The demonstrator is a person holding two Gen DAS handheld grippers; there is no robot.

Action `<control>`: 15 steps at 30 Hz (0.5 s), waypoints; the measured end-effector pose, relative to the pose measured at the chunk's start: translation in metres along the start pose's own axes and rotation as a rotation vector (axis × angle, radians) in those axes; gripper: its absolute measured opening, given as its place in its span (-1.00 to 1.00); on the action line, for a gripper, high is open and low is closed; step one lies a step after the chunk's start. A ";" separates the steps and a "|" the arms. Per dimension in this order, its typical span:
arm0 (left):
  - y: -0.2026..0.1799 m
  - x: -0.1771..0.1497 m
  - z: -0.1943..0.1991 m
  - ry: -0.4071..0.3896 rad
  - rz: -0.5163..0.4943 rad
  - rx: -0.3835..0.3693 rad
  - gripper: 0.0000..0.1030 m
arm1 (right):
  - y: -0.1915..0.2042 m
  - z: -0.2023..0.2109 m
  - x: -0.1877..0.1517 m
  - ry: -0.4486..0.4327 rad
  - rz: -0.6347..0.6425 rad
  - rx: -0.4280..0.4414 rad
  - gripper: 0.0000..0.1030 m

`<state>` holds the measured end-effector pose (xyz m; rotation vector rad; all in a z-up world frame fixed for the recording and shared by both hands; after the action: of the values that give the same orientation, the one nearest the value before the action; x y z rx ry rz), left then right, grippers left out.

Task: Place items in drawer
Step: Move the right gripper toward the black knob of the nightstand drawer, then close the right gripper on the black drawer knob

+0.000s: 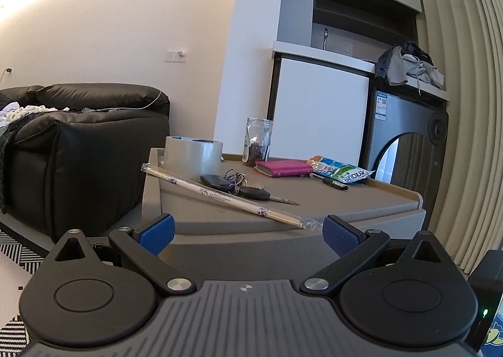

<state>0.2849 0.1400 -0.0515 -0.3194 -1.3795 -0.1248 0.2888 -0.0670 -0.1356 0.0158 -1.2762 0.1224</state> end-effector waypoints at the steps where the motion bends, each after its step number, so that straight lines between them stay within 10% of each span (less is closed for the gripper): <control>1: -0.001 0.000 0.000 -0.001 -0.002 -0.001 1.00 | 0.001 -0.001 -0.001 0.004 0.007 -0.006 -0.49; 15: -0.008 0.005 0.002 -0.015 -0.016 0.005 1.00 | -0.006 0.002 -0.009 0.012 -0.020 0.023 -0.67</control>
<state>0.2814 0.1334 -0.0448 -0.3060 -1.3976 -0.1324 0.2847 -0.0742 -0.1435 0.0472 -1.2621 0.1197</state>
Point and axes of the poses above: each gripper's, at about its wrist camera, not at the fingertips, and z roughly against the way its jaws point, y to its left, x to its top, the point moved 1 cm from there along -z, roughly the way its jaws point, and after that the axes turned 1 degree about z, right-handed, at the moved point
